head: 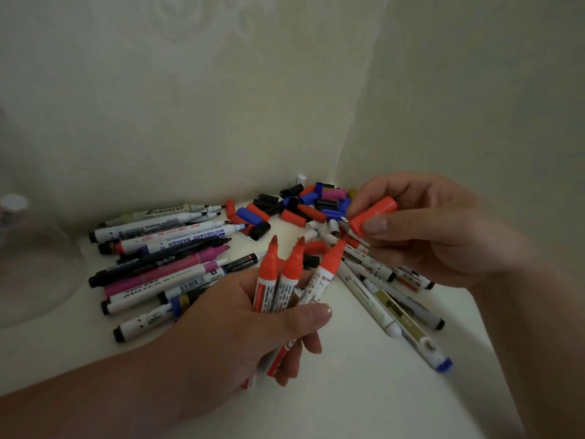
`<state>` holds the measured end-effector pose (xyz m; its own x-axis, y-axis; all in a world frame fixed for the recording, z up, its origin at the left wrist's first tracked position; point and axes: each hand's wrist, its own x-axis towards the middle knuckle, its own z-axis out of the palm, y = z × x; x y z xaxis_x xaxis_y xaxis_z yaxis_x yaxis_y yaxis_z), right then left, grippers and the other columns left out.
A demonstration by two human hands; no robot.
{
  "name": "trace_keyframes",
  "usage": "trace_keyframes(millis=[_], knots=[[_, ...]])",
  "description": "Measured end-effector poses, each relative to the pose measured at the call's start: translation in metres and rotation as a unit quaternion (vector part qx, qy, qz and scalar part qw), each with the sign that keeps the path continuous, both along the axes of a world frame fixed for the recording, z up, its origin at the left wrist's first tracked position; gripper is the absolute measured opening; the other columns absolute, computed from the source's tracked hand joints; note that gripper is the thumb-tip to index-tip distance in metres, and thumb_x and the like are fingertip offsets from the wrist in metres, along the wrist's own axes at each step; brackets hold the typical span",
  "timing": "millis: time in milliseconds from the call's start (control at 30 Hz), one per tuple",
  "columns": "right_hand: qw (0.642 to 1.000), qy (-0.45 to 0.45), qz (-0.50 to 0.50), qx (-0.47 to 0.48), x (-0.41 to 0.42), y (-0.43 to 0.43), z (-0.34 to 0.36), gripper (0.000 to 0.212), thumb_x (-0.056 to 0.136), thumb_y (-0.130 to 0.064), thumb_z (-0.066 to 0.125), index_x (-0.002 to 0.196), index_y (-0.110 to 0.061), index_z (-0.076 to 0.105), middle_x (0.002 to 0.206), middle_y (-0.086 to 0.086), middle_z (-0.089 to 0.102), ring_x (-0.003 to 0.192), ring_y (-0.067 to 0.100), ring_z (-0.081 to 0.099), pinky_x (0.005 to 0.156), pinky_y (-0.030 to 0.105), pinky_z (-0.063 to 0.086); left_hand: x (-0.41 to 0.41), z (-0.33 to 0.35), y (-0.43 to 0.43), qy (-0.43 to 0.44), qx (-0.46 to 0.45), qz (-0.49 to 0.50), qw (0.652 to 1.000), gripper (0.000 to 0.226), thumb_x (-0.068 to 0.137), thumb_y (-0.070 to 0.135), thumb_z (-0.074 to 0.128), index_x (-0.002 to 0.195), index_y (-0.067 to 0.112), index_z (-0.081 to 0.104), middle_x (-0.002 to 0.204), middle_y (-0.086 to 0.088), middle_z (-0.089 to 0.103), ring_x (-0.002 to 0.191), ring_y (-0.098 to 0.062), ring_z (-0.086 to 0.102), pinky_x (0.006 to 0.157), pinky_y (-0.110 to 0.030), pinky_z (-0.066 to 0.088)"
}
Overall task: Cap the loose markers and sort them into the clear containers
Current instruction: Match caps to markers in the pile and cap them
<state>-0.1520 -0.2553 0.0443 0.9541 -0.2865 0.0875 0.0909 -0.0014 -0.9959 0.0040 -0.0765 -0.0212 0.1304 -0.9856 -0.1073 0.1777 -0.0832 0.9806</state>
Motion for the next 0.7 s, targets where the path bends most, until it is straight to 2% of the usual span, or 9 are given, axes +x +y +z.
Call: trace_keyframes(millis=[133,267,400,567,700], knots=[[0.999,0.033,0.007,-0.028,0.0,0.001,-0.001,0.029,0.072,-0.007,0.079,0.094,0.009,0.068,0.063,0.018,0.051,0.044,0.019,0.031,0.042,0.026,0.021,-0.001,-0.001,-0.001,-0.017,0.008,-0.002,1.0,0.036,0.062,0.036,0.08,0.086,0.01,0.074,0.073,-0.018,0.072,0.048,-0.022,0.058,0.047,-0.029,0.048],[0.993,0.087,0.043,-0.062,0.0,0.008,0.001,0.019,0.076,0.004,0.074,0.094,0.009,0.068,0.061,0.011,0.059,0.042,0.013,0.039,0.039,0.021,0.029,-0.001,0.001,0.001,-0.05,0.013,-0.017,0.999,0.028,0.065,0.036,0.078,0.075,0.01,0.076,0.07,-0.015,0.072,0.049,-0.022,0.059,0.048,-0.029,0.048],[0.979,0.141,0.054,-0.14,0.0,0.017,0.003,0.021,0.079,-0.01,0.072,0.097,0.002,0.072,0.068,0.001,0.069,0.045,0.015,0.05,0.042,0.023,0.044,-0.001,0.004,0.003,-0.083,0.03,-0.028,0.996,0.03,0.066,0.042,0.076,0.068,0.011,0.077,0.056,-0.011,0.066,0.047,-0.021,0.059,0.048,-0.027,0.047],[0.969,0.172,0.035,-0.174,0.0,0.027,0.012,0.023,0.078,-0.011,0.073,0.092,0.007,0.072,0.06,0.007,0.064,0.046,0.017,0.056,0.043,0.025,0.05,-0.004,0.006,0.006,-0.081,0.03,-0.023,0.996,0.028,0.063,0.04,0.074,0.065,0.013,0.075,0.056,-0.008,0.066,0.045,-0.018,0.058,0.045,-0.022,0.046],[0.95,0.201,0.008,-0.238,0.003,0.032,0.014,0.03,0.076,-0.026,0.076,0.087,0.002,0.072,0.058,0.013,0.063,0.043,0.025,0.057,0.046,0.03,0.05,-0.004,0.003,0.007,-0.076,0.029,-0.012,0.997,0.027,0.061,0.041,0.076,0.065,0.014,0.075,0.06,-0.01,0.068,0.048,-0.02,0.06,0.047,-0.024,0.047]])
